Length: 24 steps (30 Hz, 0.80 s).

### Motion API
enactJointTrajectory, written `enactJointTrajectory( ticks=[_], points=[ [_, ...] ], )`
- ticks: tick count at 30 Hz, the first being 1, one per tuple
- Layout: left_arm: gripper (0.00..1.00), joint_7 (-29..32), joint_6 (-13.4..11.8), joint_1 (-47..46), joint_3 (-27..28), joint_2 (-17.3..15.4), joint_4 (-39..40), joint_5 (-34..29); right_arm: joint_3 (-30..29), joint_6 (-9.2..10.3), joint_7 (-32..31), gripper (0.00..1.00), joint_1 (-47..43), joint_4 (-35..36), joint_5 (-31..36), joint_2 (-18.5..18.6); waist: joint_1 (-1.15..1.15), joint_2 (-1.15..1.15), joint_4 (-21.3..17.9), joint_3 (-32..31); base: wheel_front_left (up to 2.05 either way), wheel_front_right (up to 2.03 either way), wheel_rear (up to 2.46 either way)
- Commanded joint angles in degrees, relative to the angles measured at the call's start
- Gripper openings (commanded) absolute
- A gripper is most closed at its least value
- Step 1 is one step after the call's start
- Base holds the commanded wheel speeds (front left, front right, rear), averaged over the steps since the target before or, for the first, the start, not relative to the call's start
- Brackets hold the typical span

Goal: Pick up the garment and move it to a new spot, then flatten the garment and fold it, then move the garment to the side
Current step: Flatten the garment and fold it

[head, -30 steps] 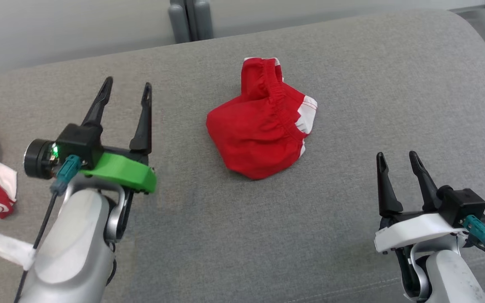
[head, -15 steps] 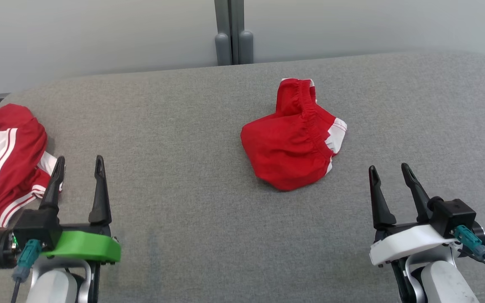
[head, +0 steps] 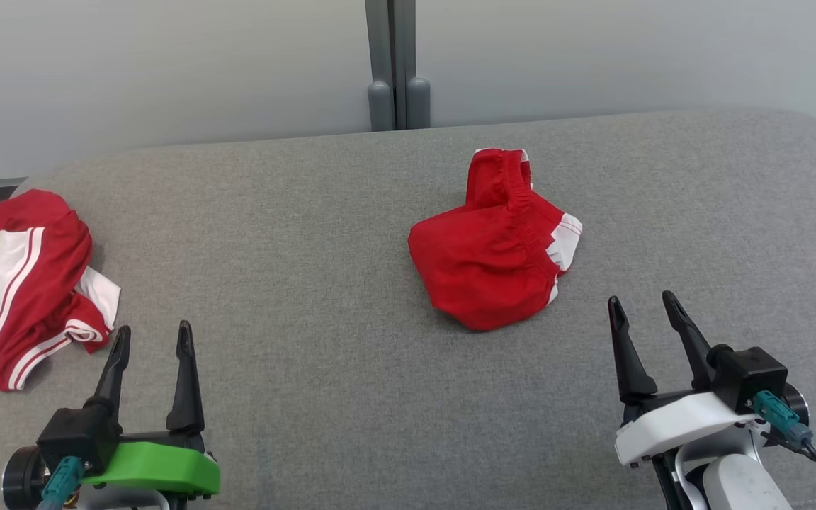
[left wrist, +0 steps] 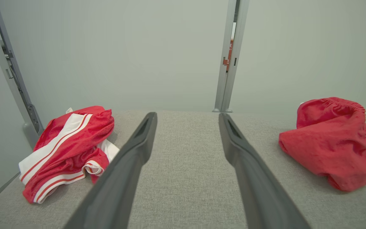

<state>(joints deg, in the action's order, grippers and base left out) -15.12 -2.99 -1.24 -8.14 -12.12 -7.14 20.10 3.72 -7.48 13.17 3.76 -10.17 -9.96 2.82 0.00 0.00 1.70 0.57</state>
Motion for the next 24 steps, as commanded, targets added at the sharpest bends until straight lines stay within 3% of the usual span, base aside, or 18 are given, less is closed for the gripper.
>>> enactJointTrajectory(
  ticks=[1,24],
  points=[
    [1.00,-0.04,0.36,1.05,0.01,-0.34,-0.37,-0.26,0.11,-0.02,-0.37,1.00,-0.61,0.28,0.04,0.13,0.00,0.00,-0.09,-0.23,0.00,0.00,0.00],
    [1.00,0.05,2.31,-0.57,0.01,-2.42,-2.08,1.16,0.18,-0.02,-1.61,1.00,-1.63,0.87,-0.27,0.13,0.00,0.00,0.62,-1.03,0.00,0.00,0.00]
  ],
)
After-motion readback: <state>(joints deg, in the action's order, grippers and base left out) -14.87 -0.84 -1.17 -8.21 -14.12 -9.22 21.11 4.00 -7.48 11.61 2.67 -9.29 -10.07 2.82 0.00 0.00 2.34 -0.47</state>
